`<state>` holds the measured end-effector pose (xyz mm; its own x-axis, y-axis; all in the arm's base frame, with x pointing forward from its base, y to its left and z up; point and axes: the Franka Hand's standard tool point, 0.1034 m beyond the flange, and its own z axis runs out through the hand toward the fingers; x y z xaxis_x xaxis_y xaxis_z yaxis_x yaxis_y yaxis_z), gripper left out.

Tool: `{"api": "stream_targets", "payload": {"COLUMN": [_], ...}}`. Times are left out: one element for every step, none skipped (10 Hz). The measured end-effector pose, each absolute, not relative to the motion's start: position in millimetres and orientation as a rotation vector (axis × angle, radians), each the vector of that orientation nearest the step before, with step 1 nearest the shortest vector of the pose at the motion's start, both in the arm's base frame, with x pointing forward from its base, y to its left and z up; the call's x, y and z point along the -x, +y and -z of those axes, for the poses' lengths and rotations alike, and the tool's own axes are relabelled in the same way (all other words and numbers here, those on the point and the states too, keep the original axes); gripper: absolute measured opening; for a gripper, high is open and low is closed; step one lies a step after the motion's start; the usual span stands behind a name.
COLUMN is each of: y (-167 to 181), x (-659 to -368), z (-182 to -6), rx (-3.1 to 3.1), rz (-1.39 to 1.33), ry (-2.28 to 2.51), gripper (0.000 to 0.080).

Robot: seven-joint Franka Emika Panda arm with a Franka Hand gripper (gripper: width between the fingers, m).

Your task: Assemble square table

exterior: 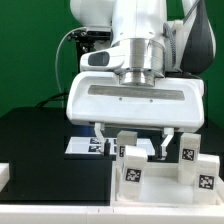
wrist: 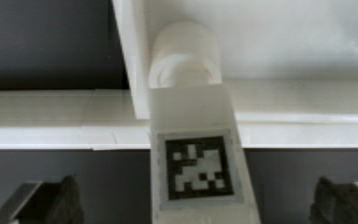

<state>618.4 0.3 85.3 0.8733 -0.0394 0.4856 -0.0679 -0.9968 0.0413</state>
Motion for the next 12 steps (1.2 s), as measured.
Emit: {"api": "stream_targets", "payload": {"y": [0, -3, 2, 8, 10, 7, 4, 0, -1, -1, -1, -1], "x": [-621, -628, -627, -625, -628, -630, -628, -630, -633, -633, -633, -633], "z": [-89.5, -96.8, -93.3, -87.5, -86.0, -81.6, -79.9, -80.9, -84.6, -85.9, -84.9, -84.9], "rx": [-3.044, -3.053, -3.085, -3.142, -3.174, -3.186, -3.202, -3.207, -3.210, -3.210, -3.209, -3.209], "rz": [-0.669, -0.668, -0.600, -0.450, -0.347, -0.277, -0.180, -0.156, -0.157, -0.161, -0.158, -0.156], "ry": [-0.108, -0.122, -0.137, -0.158, -0.162, -0.157, -0.134, -0.132, -0.141, -0.154, -0.177, -0.240], "gripper": [0.0649, 0.0649, 0.0649, 0.0649, 0.0649, 0.0649, 0.0649, 0.0649, 0.0649, 0.0649, 0.0649, 0.0539]}}
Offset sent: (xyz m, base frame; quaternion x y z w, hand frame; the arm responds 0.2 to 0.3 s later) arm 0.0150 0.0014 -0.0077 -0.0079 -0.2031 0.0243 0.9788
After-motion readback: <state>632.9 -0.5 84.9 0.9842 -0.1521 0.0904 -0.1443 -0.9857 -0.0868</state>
